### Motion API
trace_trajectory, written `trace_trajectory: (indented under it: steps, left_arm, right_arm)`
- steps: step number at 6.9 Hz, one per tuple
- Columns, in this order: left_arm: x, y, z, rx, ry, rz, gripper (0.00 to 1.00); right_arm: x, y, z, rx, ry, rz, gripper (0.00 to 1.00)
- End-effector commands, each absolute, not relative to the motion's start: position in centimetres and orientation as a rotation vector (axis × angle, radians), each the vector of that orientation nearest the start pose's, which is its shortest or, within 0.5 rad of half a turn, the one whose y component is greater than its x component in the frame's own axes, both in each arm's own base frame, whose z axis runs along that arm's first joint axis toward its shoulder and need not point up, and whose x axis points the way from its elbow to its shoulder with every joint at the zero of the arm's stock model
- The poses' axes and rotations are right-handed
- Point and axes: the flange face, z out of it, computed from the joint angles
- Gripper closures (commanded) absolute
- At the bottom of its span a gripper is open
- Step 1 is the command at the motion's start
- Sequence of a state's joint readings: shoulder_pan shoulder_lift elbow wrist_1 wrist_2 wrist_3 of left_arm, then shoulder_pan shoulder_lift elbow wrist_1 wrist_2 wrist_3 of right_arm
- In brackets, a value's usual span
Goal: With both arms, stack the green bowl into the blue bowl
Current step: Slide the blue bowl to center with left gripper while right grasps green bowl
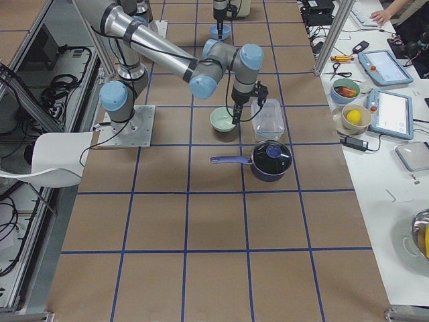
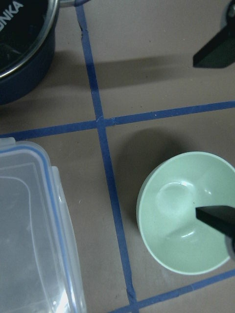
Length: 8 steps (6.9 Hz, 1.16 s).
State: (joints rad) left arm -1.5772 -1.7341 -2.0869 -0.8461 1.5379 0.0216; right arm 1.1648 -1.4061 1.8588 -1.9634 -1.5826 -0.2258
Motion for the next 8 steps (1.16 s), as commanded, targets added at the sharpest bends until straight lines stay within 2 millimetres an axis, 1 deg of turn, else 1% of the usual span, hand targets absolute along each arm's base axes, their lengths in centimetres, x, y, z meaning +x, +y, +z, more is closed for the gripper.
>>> trace_trajectory:
  steps: [1, 2, 3, 4, 5, 6, 7, 8]
  left_arm:
    - [-23.9, -51.2, 31.1, 0.019, 3.204, -0.169, 1.0]
    - [-30.1, -52.2, 31.9, -0.053, 3.228, -0.201, 1.0]
    - [-35.1, -52.0, 29.9, -0.027, 3.231, -0.172, 1.0]
    - [-37.6, -51.8, 26.5, -0.039, 3.217, -0.141, 1.0]
    - [-38.5, -52.3, 24.4, -0.041, 3.215, -0.149, 1.0]
    - [-39.3, -53.4, 24.3, -0.053, 3.232, -0.21, 1.0]
    - [-40.5, -53.8, 24.1, -0.067, 3.237, -0.219, 1.0]
    - [-41.0, -54.0, 24.1, -0.092, 3.241, -0.223, 1.0]
  right_arm:
    - [-7.5, -51.2, 24.7, 0.292, 3.036, 0.089, 0.0]
    - [-7.4, -51.6, 22.6, 0.285, 3.002, 0.137, 0.02]
    - [-7.5, -51.7, 21.2, 0.282, 2.993, 0.176, 0.13]
    - [-7.6, -51.5, 20.7, 0.284, 2.993, 0.195, 0.31]
    - [-7.6, -51.2, 20.4, 0.275, 2.988, 0.203, 0.62]
    - [-7.7, -51.2, 20.4, 0.231, 2.996, 0.204, 0.98]
    - [-7.9, -51.2, 20.5, 0.212, 3.002, 0.208, 1.0]
    - [-8.1, -51.3, 21.1, 0.216, 3.006, 0.193, 1.0]
